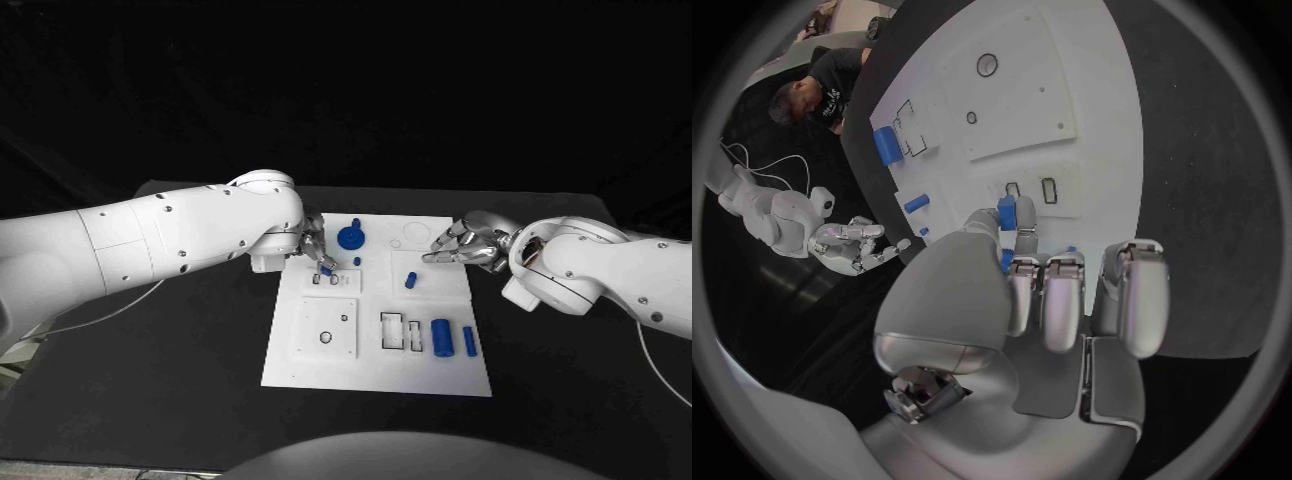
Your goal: Assemble the parts on the task board
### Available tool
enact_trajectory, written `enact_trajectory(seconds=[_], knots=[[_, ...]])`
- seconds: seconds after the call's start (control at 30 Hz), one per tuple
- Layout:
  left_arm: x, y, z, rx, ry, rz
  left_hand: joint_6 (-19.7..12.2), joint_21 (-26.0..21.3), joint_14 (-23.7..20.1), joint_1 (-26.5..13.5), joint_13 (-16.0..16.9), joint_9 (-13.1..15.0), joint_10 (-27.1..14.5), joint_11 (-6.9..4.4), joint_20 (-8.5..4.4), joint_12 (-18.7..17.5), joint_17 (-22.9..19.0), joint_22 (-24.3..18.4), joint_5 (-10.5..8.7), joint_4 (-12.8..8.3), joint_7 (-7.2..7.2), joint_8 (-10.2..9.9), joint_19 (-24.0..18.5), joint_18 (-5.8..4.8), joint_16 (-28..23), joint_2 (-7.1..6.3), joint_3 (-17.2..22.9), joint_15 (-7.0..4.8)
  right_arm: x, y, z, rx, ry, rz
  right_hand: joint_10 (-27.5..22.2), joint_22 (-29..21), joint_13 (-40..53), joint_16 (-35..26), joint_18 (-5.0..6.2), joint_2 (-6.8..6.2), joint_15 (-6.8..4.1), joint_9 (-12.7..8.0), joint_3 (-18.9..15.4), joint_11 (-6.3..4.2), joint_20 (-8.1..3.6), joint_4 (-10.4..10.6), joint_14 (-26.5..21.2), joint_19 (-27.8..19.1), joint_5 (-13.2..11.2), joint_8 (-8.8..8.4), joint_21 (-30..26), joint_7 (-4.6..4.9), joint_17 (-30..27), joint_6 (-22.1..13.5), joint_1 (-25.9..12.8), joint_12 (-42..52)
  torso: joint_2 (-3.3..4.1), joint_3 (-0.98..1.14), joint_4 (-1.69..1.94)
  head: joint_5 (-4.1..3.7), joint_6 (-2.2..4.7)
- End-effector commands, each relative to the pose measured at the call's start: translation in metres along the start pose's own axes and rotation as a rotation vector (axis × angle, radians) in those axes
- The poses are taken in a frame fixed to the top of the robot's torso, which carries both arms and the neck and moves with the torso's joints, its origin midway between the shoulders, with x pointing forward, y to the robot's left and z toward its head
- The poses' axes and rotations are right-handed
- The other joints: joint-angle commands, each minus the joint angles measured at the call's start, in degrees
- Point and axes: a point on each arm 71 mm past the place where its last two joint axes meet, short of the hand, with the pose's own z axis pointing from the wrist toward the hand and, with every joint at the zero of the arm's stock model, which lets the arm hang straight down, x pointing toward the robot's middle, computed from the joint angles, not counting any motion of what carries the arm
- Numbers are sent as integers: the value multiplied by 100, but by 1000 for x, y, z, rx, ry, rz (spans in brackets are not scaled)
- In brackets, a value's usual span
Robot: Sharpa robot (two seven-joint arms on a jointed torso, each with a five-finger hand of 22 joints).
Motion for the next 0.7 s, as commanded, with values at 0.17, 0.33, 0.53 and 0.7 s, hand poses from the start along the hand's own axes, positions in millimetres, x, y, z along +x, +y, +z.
enact_trajectory(seconds=[0.17, 0.33, 0.53, 0.7], knots=[[2, 1, -1, -68, 38, 75, 76, -44, 597, -15, 1506, 4, 595, -50, -36, 13, 1506, 1323, 25, 39, -54, -9, 58, 54, 15, -16, 6, -47, 1, -1, 0, 2, 10, -12, 611, 1509, 1510, 23, -39, 62, 31, 5, -29, 33, 40, 2, 608, 600, 25, 18, 26, 36, 1509, 8, 8, 22, 7, -1, -2, -5, -9], [1, -1, -1, -71, 30, 76, 86, -42, 597, -17, 1506, 3, 595, -53, -37, 13, 1506, 1324, 29, 39, -58, -14, 62, 53, 15, 2, 22, -48, 2, -1, 0, 2, 10, -12, 611, 1509, 1510, 23, -39, 62, 31, 5, -29, 33, 40, 2, 608, 600, 25, 18, 26, 36, 1509, 8, 8, 22, 6, -1, -9, 3, -9], [1, -4, 2, -80, 37, 86, 102, -53, 597, -86, 1506, 1, 595, -50, -40, 13, 1506, 1319, -7, 49, -51, -29, 50, 57, 15, 13, 20, -49, 2, -1, 0, 1, 11, -12, 611, 1509, 1510, 23, -39, 62, 31, 5, -29, 33, 40, 2, 608, 600, 25, 18, 26, 36, 1509, 8, 8, 22, 7, 4, -8, 8, -22], [0, -9, 4, -77, 30, 84, 106, -54, 597, -121, 1506, 0, 595, -50, -42, 13, 1506, 1320, -40, 47, -52, -40, 50, 57, 15, 19, 21, -47, 2, 0, 0, -1, 12, -12, 611, 1509, 1510, 23, -39, 62, 31, 5, -29, 33, 40, 2, 608, 600, 25, 18, 26, 36, 1509, 8, 8, 22, 7, 2, -10, 0, -22]])
